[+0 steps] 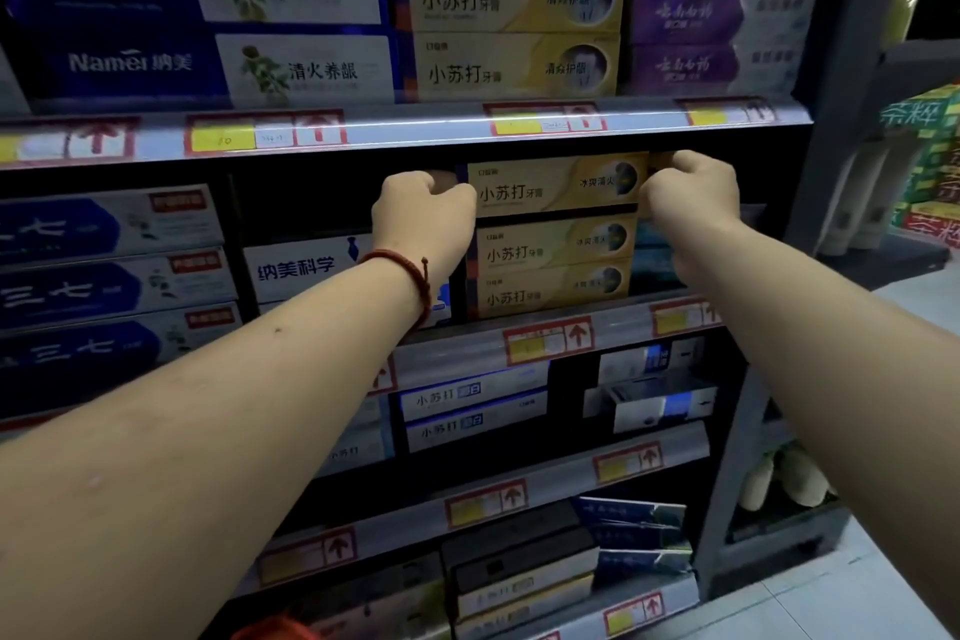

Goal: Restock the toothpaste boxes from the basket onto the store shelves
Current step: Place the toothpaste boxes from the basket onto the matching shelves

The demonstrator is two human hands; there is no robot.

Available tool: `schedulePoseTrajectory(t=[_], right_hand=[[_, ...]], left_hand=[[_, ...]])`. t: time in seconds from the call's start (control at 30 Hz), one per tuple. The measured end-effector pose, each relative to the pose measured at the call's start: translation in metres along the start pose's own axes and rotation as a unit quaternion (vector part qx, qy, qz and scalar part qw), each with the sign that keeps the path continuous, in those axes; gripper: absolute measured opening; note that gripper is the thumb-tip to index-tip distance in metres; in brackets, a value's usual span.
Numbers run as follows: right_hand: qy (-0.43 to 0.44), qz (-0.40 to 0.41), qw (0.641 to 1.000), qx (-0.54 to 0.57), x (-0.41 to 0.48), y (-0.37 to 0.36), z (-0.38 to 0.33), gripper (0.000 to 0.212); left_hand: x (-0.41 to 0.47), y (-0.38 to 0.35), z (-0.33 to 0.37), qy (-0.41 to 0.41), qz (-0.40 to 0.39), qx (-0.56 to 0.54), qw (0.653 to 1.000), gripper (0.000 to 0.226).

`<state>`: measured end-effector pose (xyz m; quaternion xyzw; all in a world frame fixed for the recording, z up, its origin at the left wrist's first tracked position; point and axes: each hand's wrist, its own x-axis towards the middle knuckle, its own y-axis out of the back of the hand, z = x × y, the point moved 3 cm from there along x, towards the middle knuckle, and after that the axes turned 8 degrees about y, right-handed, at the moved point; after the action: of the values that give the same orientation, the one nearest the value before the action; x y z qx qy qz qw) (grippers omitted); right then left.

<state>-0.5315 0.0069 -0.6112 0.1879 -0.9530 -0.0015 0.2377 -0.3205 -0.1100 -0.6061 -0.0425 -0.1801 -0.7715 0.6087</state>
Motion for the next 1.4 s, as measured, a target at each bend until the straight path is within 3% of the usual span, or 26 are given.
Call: schedulePoseTrajectory(t=[0.3,0.43,0.67,0.83,0.9,0.97,1.1,1.23,1.4], right_hand=[[-0.009,-0.016,0.999,-0.043,-0.011,-0.005,0.030,0.045],[0.001,-0.022,0.998,-0.055,-0.019,-0.010,0.029,0.029],[-0.011,-0.045,0.995,-0.085,-0.021,-0.014,0.024,0.031],[-0.001,-0.053,0.992,-0.117,-0.032,-0.013,0.018,0.031],[0.016,-0.050,0.990,-0.132,-0.042,-0.012,0.013,0.035],[0.051,-0.060,0.984,-0.158,-0.056,-0.013,0.000,0.035],[0.095,-0.109,0.973,-0.181,-0.088,-0.025,-0.023,0.066],[0.162,-0.174,0.953,-0.187,-0.139,-0.048,-0.047,0.067],[0.232,-0.263,0.917,-0.192,-0.213,-0.087,-0.068,0.069]], left_hand=[[-0.002,-0.009,-0.021,-0.011,0.011,0.091,0.996,0.019],[-0.006,-0.015,-0.027,-0.010,0.022,0.088,0.996,0.021],[-0.007,-0.019,-0.030,-0.022,0.031,0.060,0.997,0.024],[-0.018,-0.008,-0.027,-0.045,-0.014,0.090,0.995,0.025],[-0.022,0.001,-0.025,-0.065,-0.038,0.129,0.989,0.022],[-0.027,0.018,-0.026,-0.079,-0.060,0.163,0.982,0.035],[-0.039,0.060,-0.031,-0.100,-0.088,0.226,0.965,0.047],[-0.059,0.115,-0.046,-0.126,-0.105,0.307,0.938,0.055],[-0.084,0.181,-0.080,-0.101,-0.092,0.367,0.920,0.062]])
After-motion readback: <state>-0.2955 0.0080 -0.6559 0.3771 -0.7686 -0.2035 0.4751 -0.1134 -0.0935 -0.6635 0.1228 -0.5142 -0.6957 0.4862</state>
